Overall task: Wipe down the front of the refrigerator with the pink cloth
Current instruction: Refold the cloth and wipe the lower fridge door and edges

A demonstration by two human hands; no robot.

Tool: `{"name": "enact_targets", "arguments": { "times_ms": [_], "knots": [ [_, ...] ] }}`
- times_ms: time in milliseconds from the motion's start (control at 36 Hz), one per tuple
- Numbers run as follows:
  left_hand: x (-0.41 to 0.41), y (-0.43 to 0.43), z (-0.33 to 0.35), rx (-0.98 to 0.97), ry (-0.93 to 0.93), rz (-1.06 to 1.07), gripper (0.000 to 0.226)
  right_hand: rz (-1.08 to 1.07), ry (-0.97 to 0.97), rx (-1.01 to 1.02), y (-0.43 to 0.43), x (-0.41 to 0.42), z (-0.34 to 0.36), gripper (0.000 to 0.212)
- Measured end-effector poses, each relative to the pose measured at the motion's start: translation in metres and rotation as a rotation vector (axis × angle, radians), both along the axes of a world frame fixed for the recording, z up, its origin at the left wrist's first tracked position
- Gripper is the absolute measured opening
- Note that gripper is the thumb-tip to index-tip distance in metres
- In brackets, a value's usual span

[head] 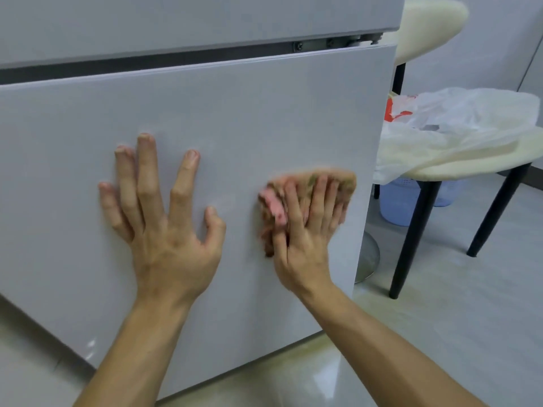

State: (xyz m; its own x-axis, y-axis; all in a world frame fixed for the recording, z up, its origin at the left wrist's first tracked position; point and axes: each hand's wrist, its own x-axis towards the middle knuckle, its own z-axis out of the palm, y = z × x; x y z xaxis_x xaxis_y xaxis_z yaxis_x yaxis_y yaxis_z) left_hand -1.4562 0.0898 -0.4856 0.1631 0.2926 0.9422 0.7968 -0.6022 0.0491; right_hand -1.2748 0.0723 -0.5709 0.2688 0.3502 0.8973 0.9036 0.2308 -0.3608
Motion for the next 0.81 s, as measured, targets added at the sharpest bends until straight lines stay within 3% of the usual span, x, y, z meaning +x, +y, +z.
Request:
{"name": "enact_targets", "arguments": {
  "times_ms": [139,278,361,583,806],
  "knots": [
    [-0.011,0.004,-0.004,0.007,-0.021,0.025,0.066,-0.102,0.108,0.153,0.011,-0.023,0.100,0.058],
    [-0.023,0.007,-0.005,0.019,-0.039,0.046,0.063,-0.144,0.265,0.209,0.018,-0.049,0.119,0.055],
    [-0.023,0.007,-0.009,0.021,-0.067,0.044,0.062,-0.120,0.111,0.201,0.015,-0.048,0.090,0.051],
    [-0.021,0.009,-0.010,0.020,-0.084,0.030,0.064,-0.033,-0.382,-0.070,-0.002,-0.024,-0.080,0.057],
    [-0.039,0.011,-0.015,0.033,-0.032,0.047,0.063,-0.026,-0.334,-0.053,0.000,-0.027,-0.040,0.057]
  ]
}}
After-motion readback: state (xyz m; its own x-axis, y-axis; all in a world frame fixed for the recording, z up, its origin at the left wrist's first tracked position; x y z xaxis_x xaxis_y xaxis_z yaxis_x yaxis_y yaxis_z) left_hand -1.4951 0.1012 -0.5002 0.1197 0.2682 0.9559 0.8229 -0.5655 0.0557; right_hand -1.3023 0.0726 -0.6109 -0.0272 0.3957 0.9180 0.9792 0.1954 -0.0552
